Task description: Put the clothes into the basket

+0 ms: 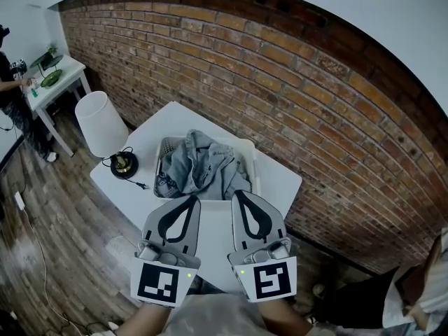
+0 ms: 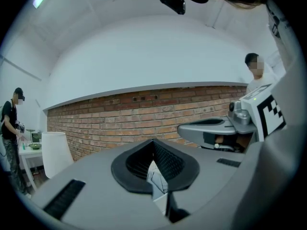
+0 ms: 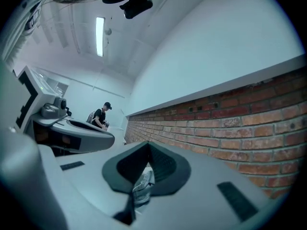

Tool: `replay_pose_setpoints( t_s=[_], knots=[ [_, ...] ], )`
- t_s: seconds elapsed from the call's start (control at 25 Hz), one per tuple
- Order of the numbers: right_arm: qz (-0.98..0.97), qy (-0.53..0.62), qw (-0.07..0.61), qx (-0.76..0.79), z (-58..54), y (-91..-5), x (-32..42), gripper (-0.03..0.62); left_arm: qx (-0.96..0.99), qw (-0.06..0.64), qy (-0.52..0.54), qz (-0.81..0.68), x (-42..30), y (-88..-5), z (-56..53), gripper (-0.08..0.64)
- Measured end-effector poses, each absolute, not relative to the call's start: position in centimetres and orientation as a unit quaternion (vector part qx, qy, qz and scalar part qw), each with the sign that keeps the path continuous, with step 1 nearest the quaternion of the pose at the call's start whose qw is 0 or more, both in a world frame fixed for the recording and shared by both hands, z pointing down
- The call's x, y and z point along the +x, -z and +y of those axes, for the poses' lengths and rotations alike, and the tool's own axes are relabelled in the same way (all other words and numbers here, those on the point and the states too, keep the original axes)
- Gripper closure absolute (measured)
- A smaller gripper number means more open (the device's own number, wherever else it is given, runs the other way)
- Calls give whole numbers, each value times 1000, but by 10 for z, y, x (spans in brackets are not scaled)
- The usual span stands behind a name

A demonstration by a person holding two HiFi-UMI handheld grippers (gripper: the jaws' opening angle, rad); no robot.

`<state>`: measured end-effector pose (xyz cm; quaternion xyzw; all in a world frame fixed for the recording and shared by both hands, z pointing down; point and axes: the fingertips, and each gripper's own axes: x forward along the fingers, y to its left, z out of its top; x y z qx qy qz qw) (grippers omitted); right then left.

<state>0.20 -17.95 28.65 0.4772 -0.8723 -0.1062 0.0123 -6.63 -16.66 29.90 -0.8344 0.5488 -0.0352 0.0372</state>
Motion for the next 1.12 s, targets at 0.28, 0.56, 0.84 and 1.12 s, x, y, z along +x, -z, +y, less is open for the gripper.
replay_pose_setpoints(
  t_s=[0.28, 0.56, 0.84, 1.12],
  knots=[
    [-871, 107, 25, 478, -168, -293, 1, 586, -833, 32, 32, 551, -66, -301, -160, 551],
    [-869, 106, 24, 483, -167, -293, 2, 586, -836, 28, 28, 548, -67, -301, -161, 551],
    [-869, 103, 22, 484, -165, -295, 1, 586, -838, 28, 30, 544, -66, -303, -158, 551],
    [-870, 106, 23, 481, -165, -295, 2, 586, -839, 29, 29, 543, -62, -302, -157, 551]
  ],
)
